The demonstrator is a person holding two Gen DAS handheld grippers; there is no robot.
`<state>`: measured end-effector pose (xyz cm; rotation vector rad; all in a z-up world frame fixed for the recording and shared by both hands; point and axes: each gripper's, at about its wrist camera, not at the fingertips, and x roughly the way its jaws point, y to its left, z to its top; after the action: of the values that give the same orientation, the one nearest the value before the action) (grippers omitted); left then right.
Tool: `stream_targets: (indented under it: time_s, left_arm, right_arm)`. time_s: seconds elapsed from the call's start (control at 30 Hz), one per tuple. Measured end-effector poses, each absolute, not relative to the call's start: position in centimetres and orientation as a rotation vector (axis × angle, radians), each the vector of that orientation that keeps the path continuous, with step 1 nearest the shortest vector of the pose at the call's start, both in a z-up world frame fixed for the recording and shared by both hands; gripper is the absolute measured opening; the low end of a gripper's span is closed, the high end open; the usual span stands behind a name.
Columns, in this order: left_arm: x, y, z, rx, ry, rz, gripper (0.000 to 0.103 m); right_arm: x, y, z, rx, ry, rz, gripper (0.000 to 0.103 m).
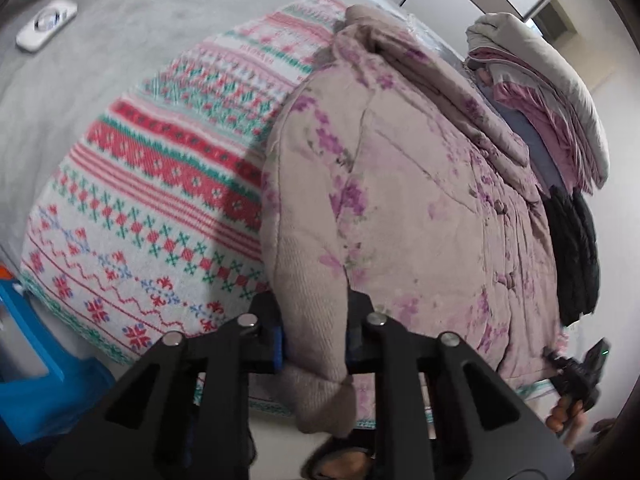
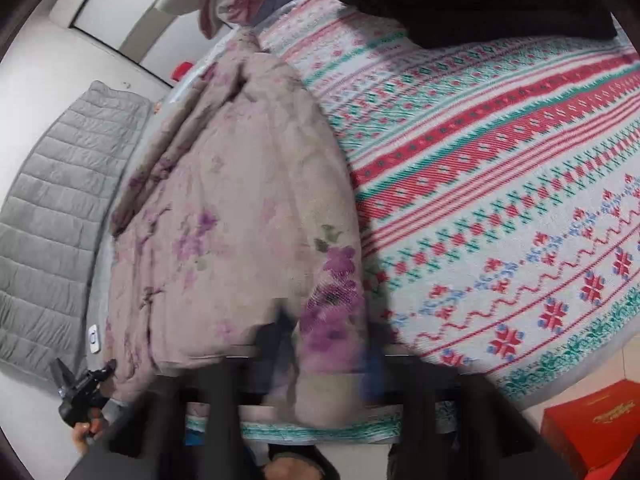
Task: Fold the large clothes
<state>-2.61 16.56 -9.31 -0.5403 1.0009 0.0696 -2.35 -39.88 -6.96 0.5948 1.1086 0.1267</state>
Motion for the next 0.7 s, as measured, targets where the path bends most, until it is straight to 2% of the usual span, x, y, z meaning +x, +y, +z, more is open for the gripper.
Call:
stream_targets:
  time_s: [0.37,0.5,0.6,0.7]
  left_arm:
    - [-8.0,17.8,-1.4,-0.697,0.873,-0.027,0.016]
    - [-11.5,18.4,2.8,-0.736,0.802,-0.089,0.016]
    - [-11.6,18.7,3.8,-0.752,0.791,-0.092,0.016]
    - [-9.8,18.8,3.0,-0.775,0.811,-0.085,0.016]
  right_arm:
    - [-8.8,-40.2,0.6,0.733,0.828,0.300,0.012]
    - [-12.1,-41.4,5.4,0.745,0.708,0.358,0.012]
    - [-13.0,-41.3,8.4,0.723,0.659,0.398,0.012]
    - [-11.2,-39.8,8.9,0.703,0.682,0.439,0.012]
